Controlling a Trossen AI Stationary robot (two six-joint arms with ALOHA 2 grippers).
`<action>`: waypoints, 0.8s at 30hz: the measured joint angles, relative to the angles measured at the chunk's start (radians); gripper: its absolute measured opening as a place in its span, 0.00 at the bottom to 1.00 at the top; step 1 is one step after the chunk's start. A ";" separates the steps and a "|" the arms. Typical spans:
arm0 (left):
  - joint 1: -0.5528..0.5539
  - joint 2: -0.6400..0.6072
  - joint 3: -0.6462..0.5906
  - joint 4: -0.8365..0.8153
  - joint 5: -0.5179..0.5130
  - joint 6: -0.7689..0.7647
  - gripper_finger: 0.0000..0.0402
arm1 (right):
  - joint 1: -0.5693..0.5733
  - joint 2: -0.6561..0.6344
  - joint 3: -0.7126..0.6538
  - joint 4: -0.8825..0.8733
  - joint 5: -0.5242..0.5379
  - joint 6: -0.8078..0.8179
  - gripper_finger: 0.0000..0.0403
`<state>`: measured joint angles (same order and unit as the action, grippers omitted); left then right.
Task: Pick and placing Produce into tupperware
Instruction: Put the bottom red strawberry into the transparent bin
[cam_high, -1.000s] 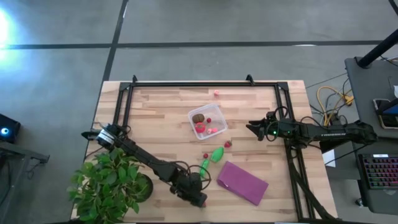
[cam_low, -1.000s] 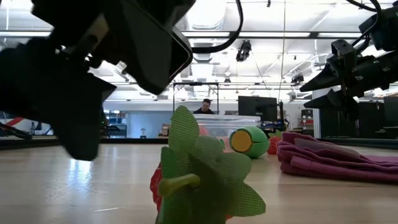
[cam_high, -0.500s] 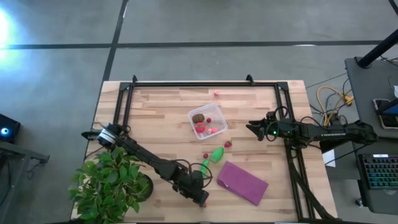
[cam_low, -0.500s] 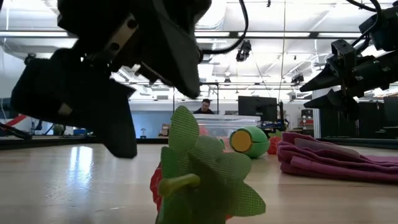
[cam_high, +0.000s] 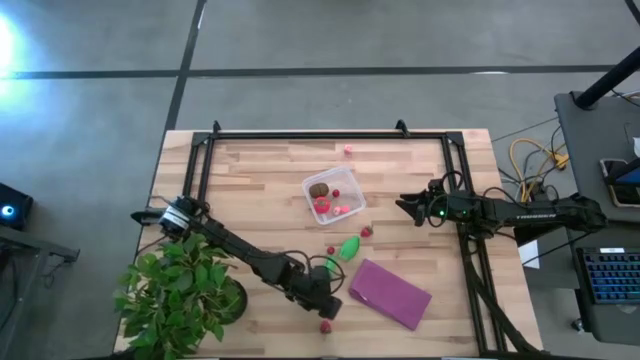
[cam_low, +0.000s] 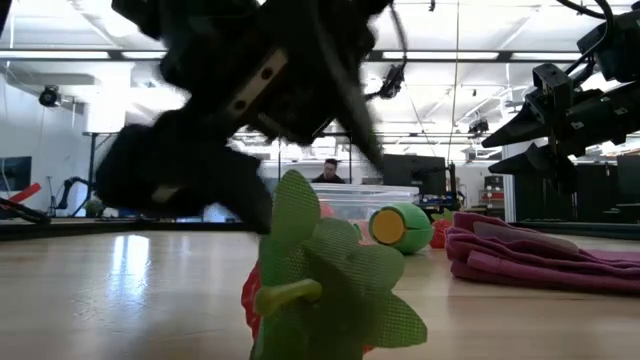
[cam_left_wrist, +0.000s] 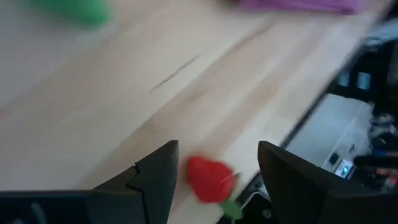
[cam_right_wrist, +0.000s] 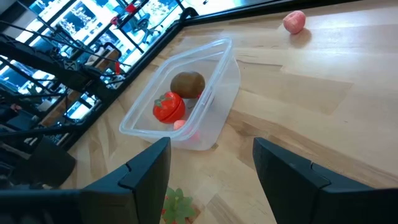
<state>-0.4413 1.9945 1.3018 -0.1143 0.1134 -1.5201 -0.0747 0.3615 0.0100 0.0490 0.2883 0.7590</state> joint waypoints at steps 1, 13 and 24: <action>0.001 0.000 0.001 0.013 -0.017 0.029 0.51 | 0.000 0.000 0.000 0.000 0.000 0.000 0.54; -0.034 0.000 0.008 0.105 -0.023 0.787 0.51 | 0.000 0.000 0.000 0.000 0.000 0.000 0.54; -0.050 0.000 0.007 0.060 0.020 1.147 0.51 | 0.000 0.000 0.000 0.000 0.000 0.000 0.54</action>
<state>-0.4909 1.9945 1.3087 -0.0539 0.1330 -0.3729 -0.0748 0.3614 0.0100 0.0490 0.2885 0.7591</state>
